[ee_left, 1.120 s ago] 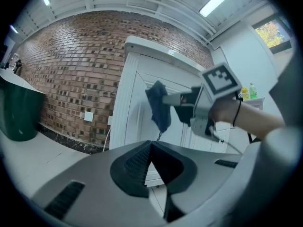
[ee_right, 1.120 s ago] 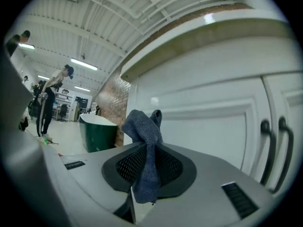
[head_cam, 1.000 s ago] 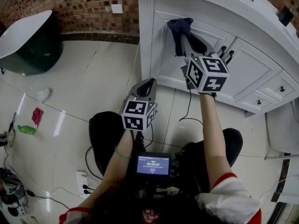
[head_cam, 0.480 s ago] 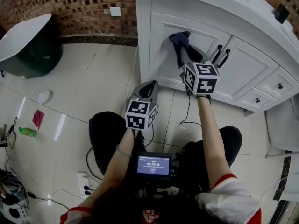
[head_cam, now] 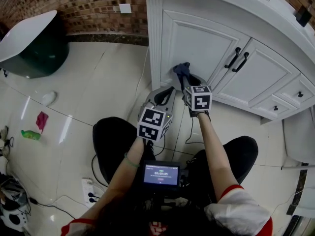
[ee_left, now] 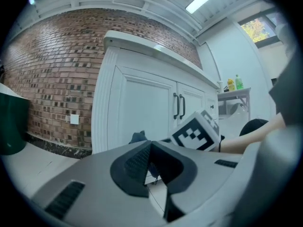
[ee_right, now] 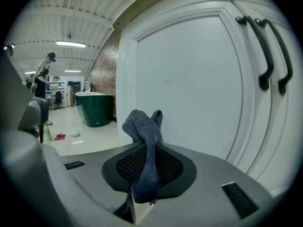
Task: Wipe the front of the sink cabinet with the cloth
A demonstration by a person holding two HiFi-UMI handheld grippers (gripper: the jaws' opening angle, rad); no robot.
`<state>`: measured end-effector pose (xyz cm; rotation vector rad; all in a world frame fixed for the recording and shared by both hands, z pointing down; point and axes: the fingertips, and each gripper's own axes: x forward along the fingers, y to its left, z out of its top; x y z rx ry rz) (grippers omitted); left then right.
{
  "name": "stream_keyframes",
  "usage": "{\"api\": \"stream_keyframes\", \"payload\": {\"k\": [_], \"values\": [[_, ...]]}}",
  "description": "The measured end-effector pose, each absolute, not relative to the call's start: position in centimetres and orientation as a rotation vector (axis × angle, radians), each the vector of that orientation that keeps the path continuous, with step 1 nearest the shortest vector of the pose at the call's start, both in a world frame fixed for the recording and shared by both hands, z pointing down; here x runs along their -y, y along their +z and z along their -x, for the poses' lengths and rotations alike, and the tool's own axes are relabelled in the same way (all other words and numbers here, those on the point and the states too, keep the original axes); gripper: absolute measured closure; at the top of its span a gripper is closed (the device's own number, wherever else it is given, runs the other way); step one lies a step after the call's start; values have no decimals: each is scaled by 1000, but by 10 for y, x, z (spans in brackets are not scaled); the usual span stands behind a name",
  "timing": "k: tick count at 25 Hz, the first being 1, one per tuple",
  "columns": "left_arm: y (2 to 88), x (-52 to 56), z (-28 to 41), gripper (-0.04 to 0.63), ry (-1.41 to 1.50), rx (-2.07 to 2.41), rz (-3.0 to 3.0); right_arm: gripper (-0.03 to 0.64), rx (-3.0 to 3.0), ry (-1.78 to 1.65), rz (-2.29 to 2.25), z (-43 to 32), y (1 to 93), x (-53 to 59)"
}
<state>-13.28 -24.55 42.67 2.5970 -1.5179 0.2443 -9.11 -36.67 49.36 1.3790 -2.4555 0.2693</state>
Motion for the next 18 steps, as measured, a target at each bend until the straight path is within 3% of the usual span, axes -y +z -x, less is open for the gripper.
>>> {"api": "stream_keyframes", "payload": {"k": [11, 18], "values": [[446, 238, 116, 575, 313, 1454, -2627, 555, 2263, 445, -1260, 100, 610, 366], [448, 244, 110, 575, 328, 1476, -2639, 555, 2387, 392, -1296, 83, 552, 364]]}}
